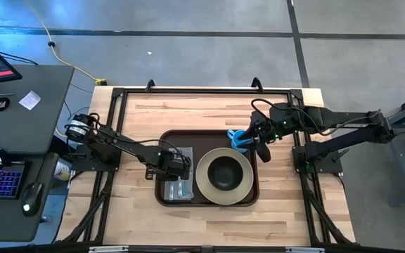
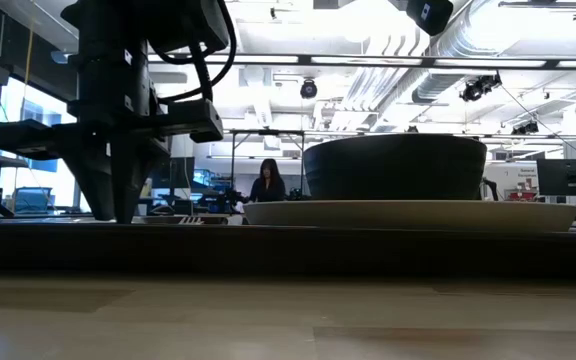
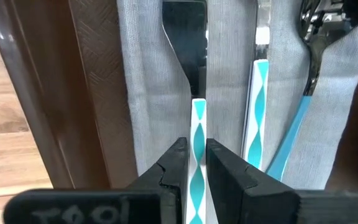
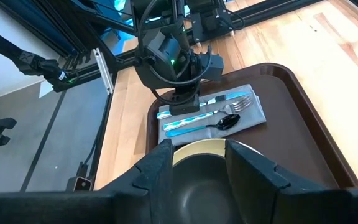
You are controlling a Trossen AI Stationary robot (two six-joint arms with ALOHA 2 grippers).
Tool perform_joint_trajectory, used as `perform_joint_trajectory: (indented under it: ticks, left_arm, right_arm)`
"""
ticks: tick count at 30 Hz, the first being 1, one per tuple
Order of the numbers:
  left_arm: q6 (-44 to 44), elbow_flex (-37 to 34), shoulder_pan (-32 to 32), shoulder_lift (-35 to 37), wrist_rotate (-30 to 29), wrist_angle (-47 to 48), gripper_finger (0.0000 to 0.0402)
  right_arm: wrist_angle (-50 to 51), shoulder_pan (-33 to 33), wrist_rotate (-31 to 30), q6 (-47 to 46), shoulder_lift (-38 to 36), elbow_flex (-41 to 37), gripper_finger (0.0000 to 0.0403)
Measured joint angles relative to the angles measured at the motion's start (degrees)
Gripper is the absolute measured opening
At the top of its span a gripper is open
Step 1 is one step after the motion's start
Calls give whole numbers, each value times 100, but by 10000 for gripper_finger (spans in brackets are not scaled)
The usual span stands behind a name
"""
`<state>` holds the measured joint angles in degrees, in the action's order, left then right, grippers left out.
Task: Set up tray
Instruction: Put the blue patterned knife on the gray napkin to the left of the blue patterned fork, then return to Home Position
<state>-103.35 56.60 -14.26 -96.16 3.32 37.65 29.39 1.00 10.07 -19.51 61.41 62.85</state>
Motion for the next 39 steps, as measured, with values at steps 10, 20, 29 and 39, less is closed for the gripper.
perform_joint_trajectory:
  ticks: [10, 20, 29, 39]
  left_arm:
    - [-21, 0, 0, 0, 88, 75, 92]
    - [-44, 0, 2, 0, 36, 205, 179]
    - [-192, 0, 4, 7, -87, 238, 206]
    - [-66, 3, 4, 341, -400, 249, 168]
  right_arm:
    - [0, -1, 27, 0, 0, 2, 139]
    - [-2, -1, 31, -8, 0, 4, 139]
    - [-2, -1, 26, -101, 0, 4, 139]
    - [-4, -1, 88, -125, 2, 4, 139]
